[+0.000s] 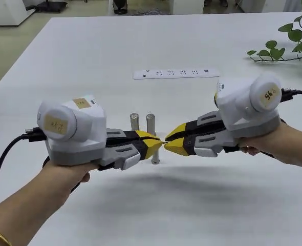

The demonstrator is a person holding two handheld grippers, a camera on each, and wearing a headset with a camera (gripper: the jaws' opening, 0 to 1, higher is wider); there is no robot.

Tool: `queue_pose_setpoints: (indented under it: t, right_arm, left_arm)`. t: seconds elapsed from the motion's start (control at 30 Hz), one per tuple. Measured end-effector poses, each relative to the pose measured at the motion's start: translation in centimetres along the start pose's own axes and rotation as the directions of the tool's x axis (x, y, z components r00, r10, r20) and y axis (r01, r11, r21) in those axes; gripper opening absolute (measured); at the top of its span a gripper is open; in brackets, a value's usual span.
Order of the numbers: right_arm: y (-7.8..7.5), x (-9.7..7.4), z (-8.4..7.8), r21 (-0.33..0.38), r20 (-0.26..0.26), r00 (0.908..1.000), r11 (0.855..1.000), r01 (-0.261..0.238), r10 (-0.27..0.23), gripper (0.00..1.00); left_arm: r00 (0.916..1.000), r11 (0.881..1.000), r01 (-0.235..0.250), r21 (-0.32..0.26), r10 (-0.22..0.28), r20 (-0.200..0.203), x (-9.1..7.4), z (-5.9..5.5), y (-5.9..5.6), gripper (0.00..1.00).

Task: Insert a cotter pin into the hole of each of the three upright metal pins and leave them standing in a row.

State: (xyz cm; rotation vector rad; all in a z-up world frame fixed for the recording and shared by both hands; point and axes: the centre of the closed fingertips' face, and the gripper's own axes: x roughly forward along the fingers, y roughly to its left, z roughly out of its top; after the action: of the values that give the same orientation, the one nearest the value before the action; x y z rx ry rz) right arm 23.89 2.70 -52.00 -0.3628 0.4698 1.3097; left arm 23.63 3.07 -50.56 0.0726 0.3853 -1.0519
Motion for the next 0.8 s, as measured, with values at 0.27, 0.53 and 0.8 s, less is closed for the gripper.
queue_pose_setpoints:
  t: [0.27, 0.53, 0.8]
  right_arm:
    - [1.4, 0.2, -0.5, 0.030, 0.003, 0.9983, 0.998, -0.059, 0.059, 0.03]
    - [2.2, 0.2, -0.4, 0.026, 0.001, 0.9955, 0.995, -0.095, 0.095, 0.00]
    - [2.5, 0.1, -0.4, 0.006, -0.015, 0.9941, 0.994, -0.107, 0.107, 0.00]
  left_arm:
    - [0.9986, 0.999, 0.053, 0.012, -0.053, 0.010, 0.0, 0.0, -0.9, 0.00]
    - [0.9948, 0.995, 0.101, 0.000, -0.101, 0.016, 0.0, -0.1, -1.6, 0.00]
    - [0.9939, 0.994, 0.109, -0.023, -0.109, 0.019, -0.2, -0.4, -1.8, 0.00]
